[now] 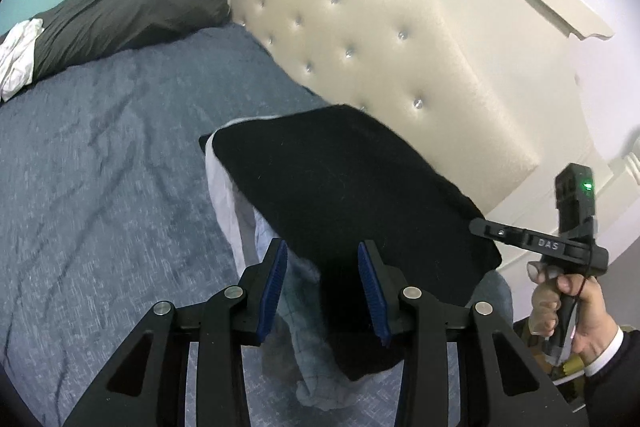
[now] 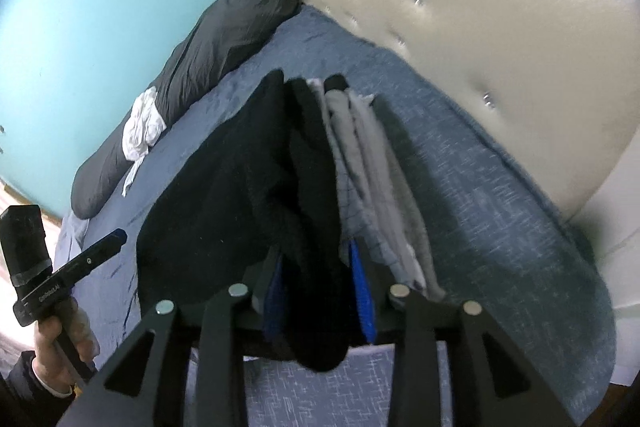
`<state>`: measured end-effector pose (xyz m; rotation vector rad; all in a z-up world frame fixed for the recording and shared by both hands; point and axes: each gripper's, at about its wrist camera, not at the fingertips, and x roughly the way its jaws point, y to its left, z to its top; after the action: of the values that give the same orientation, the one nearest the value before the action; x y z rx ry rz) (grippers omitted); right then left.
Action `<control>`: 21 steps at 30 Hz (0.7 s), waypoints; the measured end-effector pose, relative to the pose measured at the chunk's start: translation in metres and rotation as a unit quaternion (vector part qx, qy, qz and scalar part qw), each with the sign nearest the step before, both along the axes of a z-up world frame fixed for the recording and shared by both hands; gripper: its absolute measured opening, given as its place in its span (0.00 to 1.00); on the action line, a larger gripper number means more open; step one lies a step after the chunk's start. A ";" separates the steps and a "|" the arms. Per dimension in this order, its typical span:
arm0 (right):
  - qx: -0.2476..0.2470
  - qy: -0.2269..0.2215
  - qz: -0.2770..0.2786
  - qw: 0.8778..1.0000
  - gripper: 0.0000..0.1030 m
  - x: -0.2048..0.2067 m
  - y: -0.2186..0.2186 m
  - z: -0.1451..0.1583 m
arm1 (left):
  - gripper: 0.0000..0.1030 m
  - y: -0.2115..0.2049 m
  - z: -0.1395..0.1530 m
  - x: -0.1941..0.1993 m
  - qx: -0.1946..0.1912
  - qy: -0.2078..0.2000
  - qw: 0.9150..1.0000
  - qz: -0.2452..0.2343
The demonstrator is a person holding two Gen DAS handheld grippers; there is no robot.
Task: Fold clothes
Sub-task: 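Open the left tool and release the sweater while the right tool presses it down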
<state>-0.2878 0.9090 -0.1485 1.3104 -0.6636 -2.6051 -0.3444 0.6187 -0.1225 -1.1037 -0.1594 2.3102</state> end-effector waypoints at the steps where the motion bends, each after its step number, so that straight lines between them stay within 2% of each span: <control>1: 0.008 0.010 -0.001 1.000 0.31 0.003 -0.001 0.006 | 0.40 0.002 0.001 0.000 -0.001 0.004 1.000 -0.002; 3: 0.039 0.024 -0.004 0.999 0.31 0.008 -0.007 0.020 | 0.40 0.008 0.003 -0.003 -0.006 0.010 1.000 -0.008; 5: 0.047 0.042 -0.015 0.998 0.31 0.011 -0.008 0.031 | 0.40 0.015 0.003 -0.004 -0.013 0.015 1.000 -0.017; 7: 0.037 0.065 -0.019 0.997 0.31 0.013 -0.010 0.042 | 0.40 0.021 0.000 -0.005 -0.018 0.012 1.000 -0.022; 9: 0.036 0.088 0.005 0.995 0.29 0.014 -0.022 0.051 | 0.40 0.026 -0.003 -0.008 -0.025 0.009 0.999 -0.028; 10: 0.036 0.099 0.017 0.994 0.22 0.015 -0.028 0.055 | 0.40 0.028 -0.006 -0.010 -0.030 0.007 0.999 -0.029; 11: 0.038 0.097 0.032 0.994 0.17 0.013 -0.035 0.056 | 0.40 0.030 -0.009 -0.012 -0.035 0.005 0.999 -0.029; 14: 0.054 0.082 0.056 0.994 0.10 0.002 -0.054 0.048 | 0.40 0.031 -0.019 -0.017 -0.043 -0.004 0.999 -0.027; 21: 0.079 0.052 0.041 0.995 0.04 -0.013 -0.056 0.011 | 0.41 0.027 -0.042 -0.024 -0.045 -0.021 0.998 -0.026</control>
<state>-0.3007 0.8529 -0.1379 1.2051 -0.3856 -2.6826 -0.3681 0.6460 -0.1650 -1.1868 -0.0424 2.2691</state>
